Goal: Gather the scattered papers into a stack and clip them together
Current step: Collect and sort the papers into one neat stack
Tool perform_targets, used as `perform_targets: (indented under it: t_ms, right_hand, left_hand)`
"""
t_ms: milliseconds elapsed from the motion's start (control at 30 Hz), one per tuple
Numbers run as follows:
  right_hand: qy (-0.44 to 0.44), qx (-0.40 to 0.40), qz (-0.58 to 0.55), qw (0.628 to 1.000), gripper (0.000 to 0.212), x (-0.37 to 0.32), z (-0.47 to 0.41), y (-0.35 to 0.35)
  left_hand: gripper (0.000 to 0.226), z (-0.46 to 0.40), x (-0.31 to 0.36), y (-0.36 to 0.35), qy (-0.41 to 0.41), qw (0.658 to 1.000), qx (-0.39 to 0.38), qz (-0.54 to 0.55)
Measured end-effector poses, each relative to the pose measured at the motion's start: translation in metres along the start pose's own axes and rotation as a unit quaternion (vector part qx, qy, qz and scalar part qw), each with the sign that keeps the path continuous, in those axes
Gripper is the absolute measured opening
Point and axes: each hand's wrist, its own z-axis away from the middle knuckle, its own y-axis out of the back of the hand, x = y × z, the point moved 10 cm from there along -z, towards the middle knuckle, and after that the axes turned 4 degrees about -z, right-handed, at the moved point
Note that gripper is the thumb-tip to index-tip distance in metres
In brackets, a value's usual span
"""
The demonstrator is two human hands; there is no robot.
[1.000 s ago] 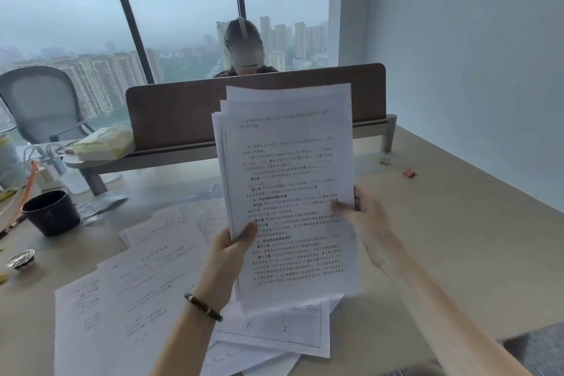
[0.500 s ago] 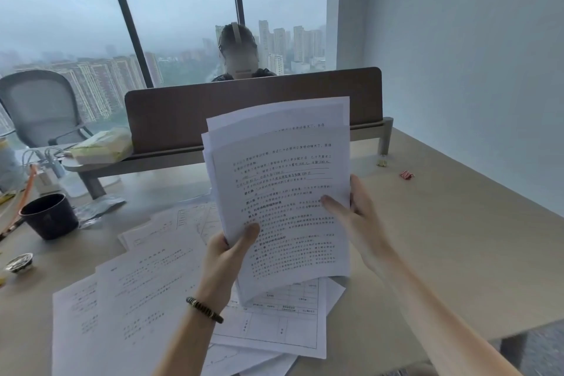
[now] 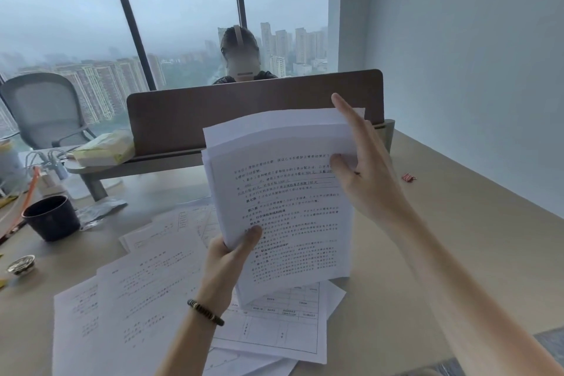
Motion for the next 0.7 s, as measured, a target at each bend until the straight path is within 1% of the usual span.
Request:
perform_targets:
  t_ms: [67, 167, 233, 300, 400, 433, 467, 533, 600, 633, 700]
  right_hand:
    - [0.003, 0.008, 0.031, 0.999, 0.068, 0.002, 0.001, 0.002]
    - [0.011, 0.036, 0.055, 0.998, 0.048, 0.007, 0.001, 0.008]
    - [0.02, 0.04, 0.056, 0.997, 0.047, 0.008, 0.003, 0.008]
    - [0.036, 0.033, 0.068, 0.996, 0.048, 0.008, 0.003, 0.005]
    - [0.058, 0.037, 0.079, 0.994, 0.044, 0.006, 0.003, 0.004]
    - [0.062, 0.04, 0.074, 0.995, 0.044, 0.004, 0.002, 0.005]
    - [0.061, 0.041, 0.063, 0.995, 0.047, 0.004, 0.002, 0.005]
    - [0.025, 0.037, 0.012, 0.999, 0.06, 0.009, 0.003, 0.006]
    - [-0.051, 0.038, -0.103, 0.993, 0.076, 0.025, 0.008, 0.002]
    - [-0.093, 0.043, -0.169, 0.98, 0.079, 0.036, 0.012, -0.002]
    - [-0.174, 0.03, -0.29, 0.941, 0.073, 0.061, 0.024, -0.017]
  left_hand:
    - [0.023, 0.0, 0.001, -0.001, -0.002, 1.0, -0.001, 0.0]
    - [0.021, 0.0, 0.003, -0.003, -0.005, 1.0, -0.008, 0.007]
    - [0.02, 0.0, 0.002, -0.003, -0.007, 1.0, -0.013, 0.009]
    - [0.029, -0.001, 0.002, -0.002, -0.008, 1.0, -0.012, 0.008]
    - [0.057, -0.001, 0.002, -0.002, -0.014, 1.0, -0.016, 0.011]
    - [0.062, -0.002, 0.001, -0.002, -0.017, 1.0, -0.019, 0.011]
    - [0.061, -0.002, 0.002, -0.001, -0.02, 1.0, -0.02, 0.013]
    - [0.052, -0.001, 0.003, -0.002, -0.024, 0.999, -0.023, 0.017]
    - [0.038, -0.001, 0.003, -0.002, -0.02, 0.999, -0.023, 0.018]
    - [0.034, -0.001, 0.002, -0.003, -0.019, 0.999, -0.024, 0.017]
    - [0.031, 0.0, 0.001, -0.003, -0.015, 0.999, -0.027, 0.014]
